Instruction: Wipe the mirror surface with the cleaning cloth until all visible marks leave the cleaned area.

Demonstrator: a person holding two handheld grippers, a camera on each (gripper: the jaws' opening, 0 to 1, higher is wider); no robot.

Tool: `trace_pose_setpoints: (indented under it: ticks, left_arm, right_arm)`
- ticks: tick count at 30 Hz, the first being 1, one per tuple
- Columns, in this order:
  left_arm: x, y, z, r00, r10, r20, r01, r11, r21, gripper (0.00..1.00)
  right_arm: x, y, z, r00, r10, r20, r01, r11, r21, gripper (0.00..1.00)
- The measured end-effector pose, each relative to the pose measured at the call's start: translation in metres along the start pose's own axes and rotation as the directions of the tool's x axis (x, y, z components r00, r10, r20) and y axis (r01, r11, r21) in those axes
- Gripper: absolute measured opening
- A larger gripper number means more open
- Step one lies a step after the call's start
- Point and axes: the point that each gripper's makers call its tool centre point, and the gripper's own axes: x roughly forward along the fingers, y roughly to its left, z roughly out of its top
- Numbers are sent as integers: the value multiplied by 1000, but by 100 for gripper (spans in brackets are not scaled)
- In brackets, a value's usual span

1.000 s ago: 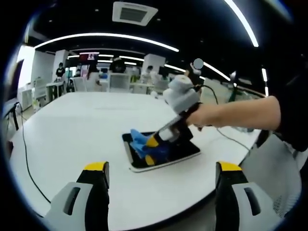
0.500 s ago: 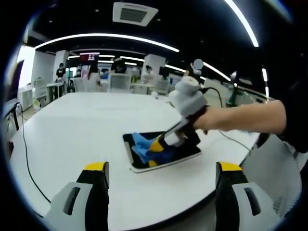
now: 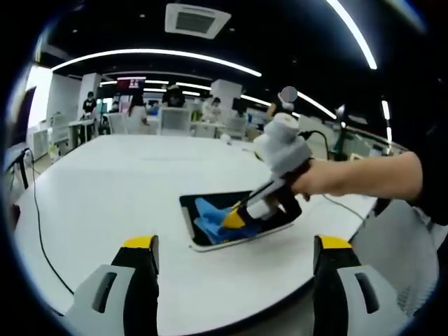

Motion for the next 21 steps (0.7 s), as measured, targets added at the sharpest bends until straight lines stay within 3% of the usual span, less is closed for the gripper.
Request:
trace_pose_setpoints:
  ticks: [21]
  left_arm:
    - [0, 1, 2, 1000, 6, 15, -6, 1000, 2, 91]
  right_arm:
    - [-5, 10, -8, 1000, 14, -7, -14, 1000, -5, 1]
